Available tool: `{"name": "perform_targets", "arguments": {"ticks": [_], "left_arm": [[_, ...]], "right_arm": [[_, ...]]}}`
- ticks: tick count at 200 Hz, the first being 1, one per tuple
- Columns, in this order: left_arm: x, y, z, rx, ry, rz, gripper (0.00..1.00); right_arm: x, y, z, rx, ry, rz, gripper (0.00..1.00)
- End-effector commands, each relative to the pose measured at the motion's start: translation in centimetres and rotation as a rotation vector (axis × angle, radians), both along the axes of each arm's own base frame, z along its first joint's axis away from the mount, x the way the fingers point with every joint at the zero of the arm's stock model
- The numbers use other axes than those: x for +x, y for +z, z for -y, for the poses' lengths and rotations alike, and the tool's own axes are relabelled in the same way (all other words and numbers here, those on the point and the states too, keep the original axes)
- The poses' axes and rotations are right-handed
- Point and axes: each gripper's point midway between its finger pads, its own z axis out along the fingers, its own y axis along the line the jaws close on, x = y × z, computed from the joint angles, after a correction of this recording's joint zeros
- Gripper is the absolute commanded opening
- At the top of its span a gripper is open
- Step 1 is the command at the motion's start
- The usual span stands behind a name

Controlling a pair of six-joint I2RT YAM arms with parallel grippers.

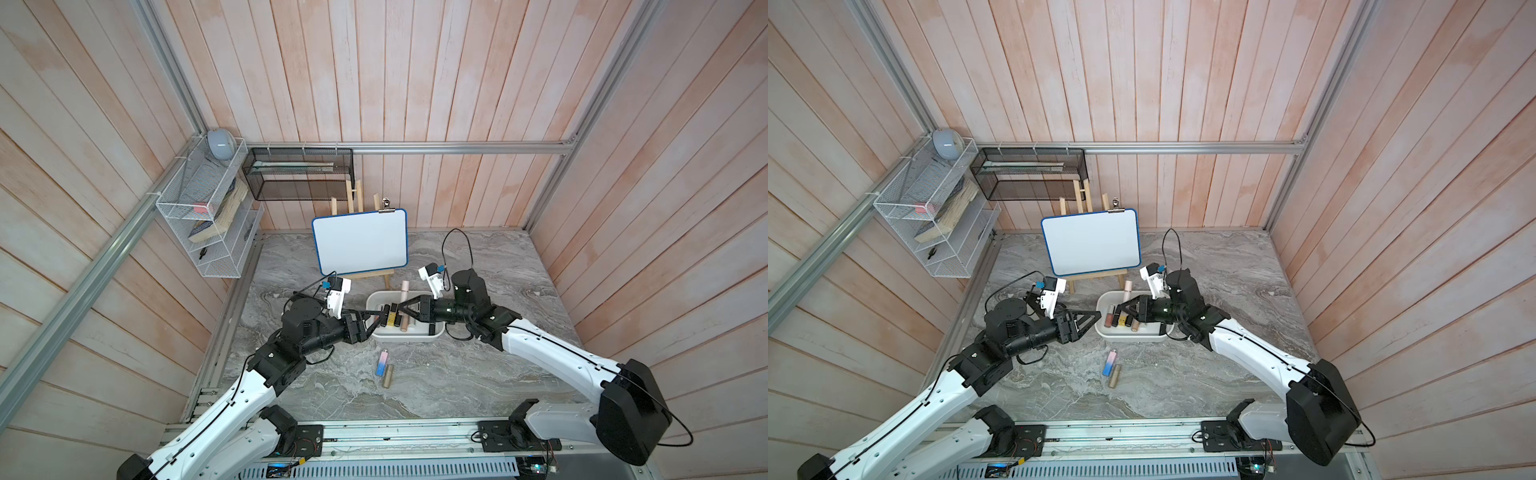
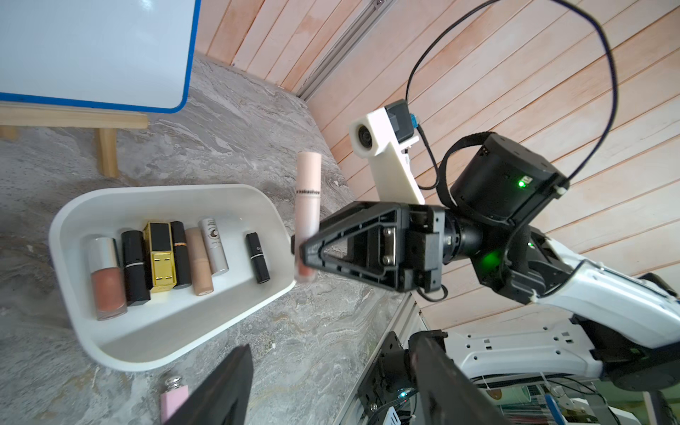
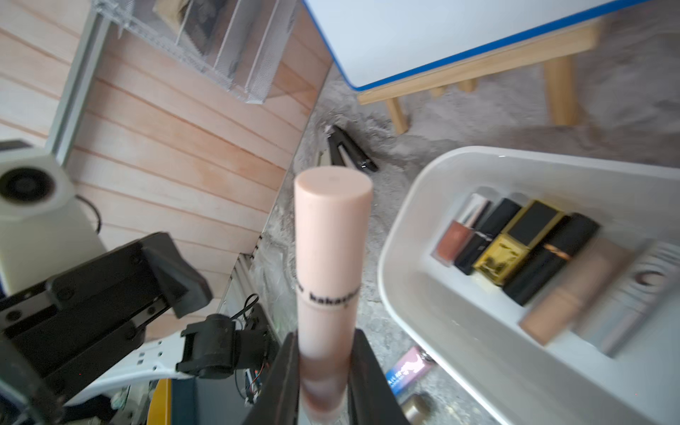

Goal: Put the lipstick into the storage box
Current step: Place the lipstick in the storage box.

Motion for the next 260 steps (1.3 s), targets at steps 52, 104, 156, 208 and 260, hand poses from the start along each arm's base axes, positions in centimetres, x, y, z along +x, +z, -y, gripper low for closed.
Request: {"name": "perform_targets", "arguments": {"ticks": [52,104,156,208,260], "left_arm": [[1.0,-5.3,-2.9,0.250,0.129,-0.101,0.76],[0.7,-10.4,-3.0,0.348,0.119,-0.215,0.76],[0.0,-14.2,-2.5,0.498,0.095,-0.256,0.76],[-0.4,-16.0,-1.9,0.571,0.072,-0.266,0.76],[-0.9,-17.7,-1.0,0.647,0.040,-0.269,0.76]], "right_arm": [[4.8,-5.9,7.3,-0.367,-0.222,-0.035,0.14],[5.8,-10.9,7.0,-0.453,-0.193,-0.116,0.15],[6.6,-13.8,6.3,-0.480,-0.170,-0.172,0.16],[7.0,-15.6,5.9,-0.493,-0.155,-0.206,0.17],[7.0,-16.4,5.6,-0.490,-0.144,-0.225,0.20]]}}
